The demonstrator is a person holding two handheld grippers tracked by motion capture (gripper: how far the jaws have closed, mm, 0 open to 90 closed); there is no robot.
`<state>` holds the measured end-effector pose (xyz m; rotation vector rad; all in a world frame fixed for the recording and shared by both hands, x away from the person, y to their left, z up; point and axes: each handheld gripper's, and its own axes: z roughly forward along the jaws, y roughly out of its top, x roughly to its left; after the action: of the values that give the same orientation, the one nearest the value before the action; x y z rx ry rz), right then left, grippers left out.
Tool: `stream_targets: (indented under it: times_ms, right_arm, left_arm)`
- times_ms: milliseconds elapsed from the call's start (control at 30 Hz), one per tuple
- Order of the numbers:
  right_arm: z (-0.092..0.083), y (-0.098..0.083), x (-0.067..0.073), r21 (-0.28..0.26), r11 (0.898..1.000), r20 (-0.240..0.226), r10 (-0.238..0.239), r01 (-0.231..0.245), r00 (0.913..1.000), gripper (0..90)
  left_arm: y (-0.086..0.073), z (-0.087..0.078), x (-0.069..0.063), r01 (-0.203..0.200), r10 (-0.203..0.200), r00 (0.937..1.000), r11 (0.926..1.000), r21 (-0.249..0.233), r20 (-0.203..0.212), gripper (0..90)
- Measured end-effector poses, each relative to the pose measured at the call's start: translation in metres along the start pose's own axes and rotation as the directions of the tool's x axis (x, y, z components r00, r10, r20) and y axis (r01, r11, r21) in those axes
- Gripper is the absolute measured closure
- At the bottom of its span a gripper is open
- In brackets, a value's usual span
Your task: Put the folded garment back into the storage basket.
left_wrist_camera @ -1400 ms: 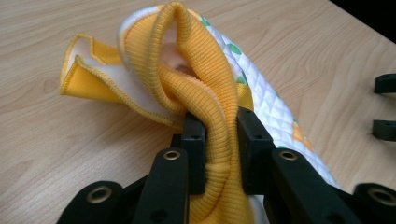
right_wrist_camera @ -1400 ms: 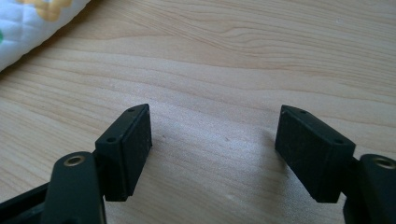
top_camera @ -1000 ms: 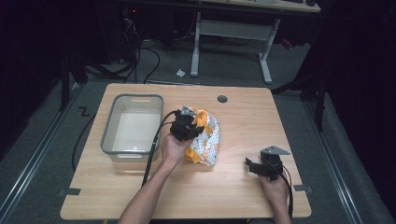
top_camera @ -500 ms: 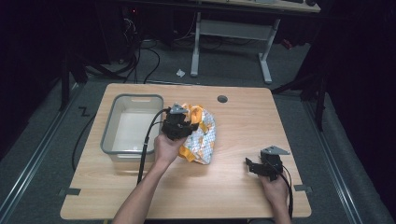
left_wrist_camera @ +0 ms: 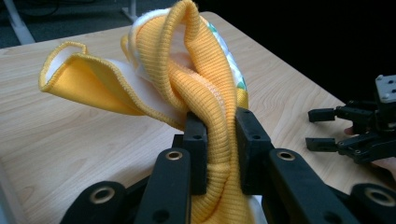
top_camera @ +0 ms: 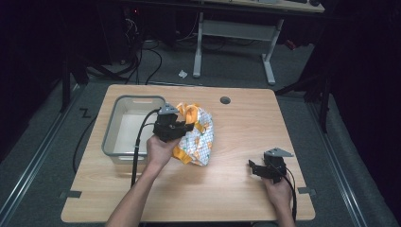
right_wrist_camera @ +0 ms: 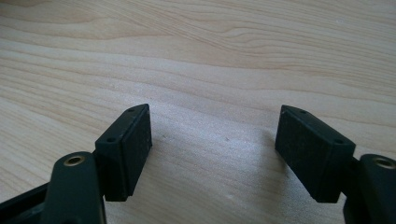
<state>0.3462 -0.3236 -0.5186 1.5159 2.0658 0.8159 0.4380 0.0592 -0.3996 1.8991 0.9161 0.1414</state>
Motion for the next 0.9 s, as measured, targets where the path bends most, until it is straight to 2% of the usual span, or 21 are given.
stream_targets:
  times_ms: [300,900]
  right_arm:
    - [0.000,0.000,0.000,0.000,1.000,0.000,0.000,0.000,1.0000,27.4]
    - [0.000,0.000,0.000,0.000,1.000,0.000,0.000,0.000,1.0000,27.4]
  left_arm:
    - [0.002,-0.024,0.011,0.033,-0.033,0.9995,0.9987,-0.039,0.002,76.9]
    - [0.006,-0.057,0.026,0.043,-0.046,0.9984,0.9959,-0.079,-0.032,76.9]
